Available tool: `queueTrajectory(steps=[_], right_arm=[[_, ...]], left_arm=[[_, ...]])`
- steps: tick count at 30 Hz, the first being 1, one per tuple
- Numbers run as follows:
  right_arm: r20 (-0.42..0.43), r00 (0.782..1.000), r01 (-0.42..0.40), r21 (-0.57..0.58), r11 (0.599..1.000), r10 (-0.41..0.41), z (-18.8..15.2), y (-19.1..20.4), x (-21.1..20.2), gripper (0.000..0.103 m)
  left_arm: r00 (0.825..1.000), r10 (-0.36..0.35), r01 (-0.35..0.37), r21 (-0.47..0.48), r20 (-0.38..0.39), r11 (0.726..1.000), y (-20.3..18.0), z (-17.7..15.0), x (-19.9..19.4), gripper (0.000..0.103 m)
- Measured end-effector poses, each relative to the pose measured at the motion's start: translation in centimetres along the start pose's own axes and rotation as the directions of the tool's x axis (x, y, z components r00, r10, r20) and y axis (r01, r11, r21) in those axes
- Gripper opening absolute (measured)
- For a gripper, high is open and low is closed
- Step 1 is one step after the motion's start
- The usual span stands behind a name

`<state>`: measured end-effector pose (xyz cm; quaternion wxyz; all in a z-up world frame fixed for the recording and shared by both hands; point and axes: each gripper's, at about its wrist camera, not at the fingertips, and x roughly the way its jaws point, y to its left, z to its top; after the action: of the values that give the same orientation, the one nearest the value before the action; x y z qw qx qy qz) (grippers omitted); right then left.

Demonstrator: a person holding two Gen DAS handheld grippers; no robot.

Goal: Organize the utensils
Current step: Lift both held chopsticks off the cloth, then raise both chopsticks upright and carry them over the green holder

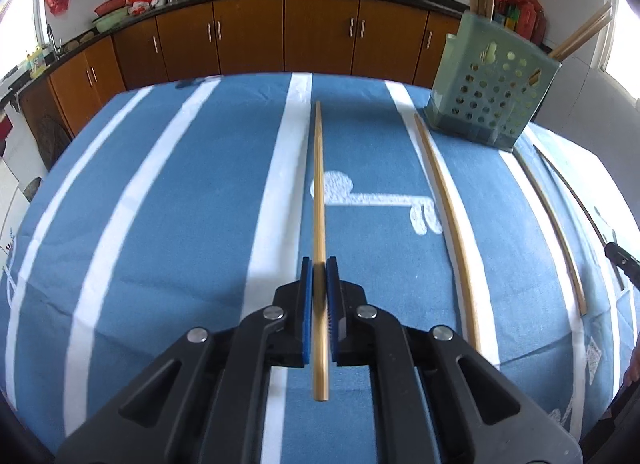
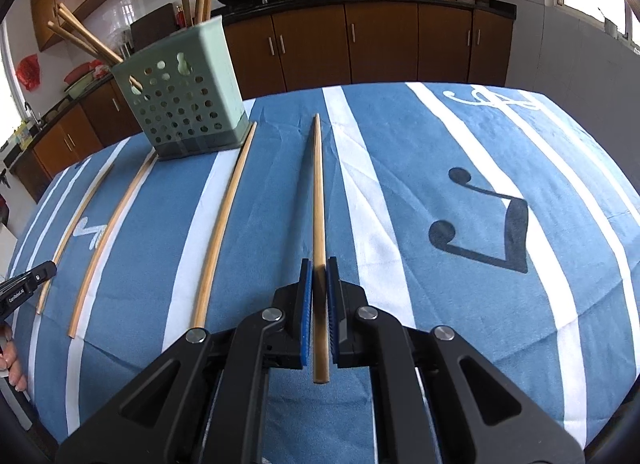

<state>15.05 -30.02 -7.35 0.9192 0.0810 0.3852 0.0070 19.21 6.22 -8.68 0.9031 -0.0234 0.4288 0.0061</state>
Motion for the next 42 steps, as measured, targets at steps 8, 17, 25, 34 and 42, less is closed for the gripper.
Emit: queueTrajectory(steps=[8, 17, 25, 34, 42], right_arm=[[0.157, 0.988, -0.005, 0.013, 1.000, 0.003, 3.5, -0.3, -4.4, 0.008], [0.260, 0.965, -0.032, 0.005, 0.999, 0.029, 5.6, 0.1, -7.4, 0.008], [0.287, 0.957, -0.037, 0.003, 0.999, 0.035, 6.1, 0.2, -7.9, 0.008], [0.320, 0.946, -0.053, -0.014, 0.998, 0.055, 7.2, 0.7, -8.7, 0.008], [0.424, 0.894, -0.118, -0.082, 0.990, 0.142, 10.2, 3.3, -12.4, 0.008]], left_arm=[[0.988, -0.010, 0.010, 0.003, 0.155, 1.000, 0.3, 2.9, -5.5, 0.008], [0.954, -0.032, 0.031, 0.006, 0.299, 0.999, -0.2, 6.1, -10.4, 0.007], [0.940, -0.047, 0.041, 0.026, 0.339, 0.999, -0.7, 7.1, -11.8, 0.007], [0.935, -0.070, 0.059, 0.041, 0.348, 0.997, -0.9, 7.8, -12.7, 0.007], [0.894, -0.171, 0.145, 0.094, 0.414, 0.985, -3.3, 10.4, -16.3, 0.007]])
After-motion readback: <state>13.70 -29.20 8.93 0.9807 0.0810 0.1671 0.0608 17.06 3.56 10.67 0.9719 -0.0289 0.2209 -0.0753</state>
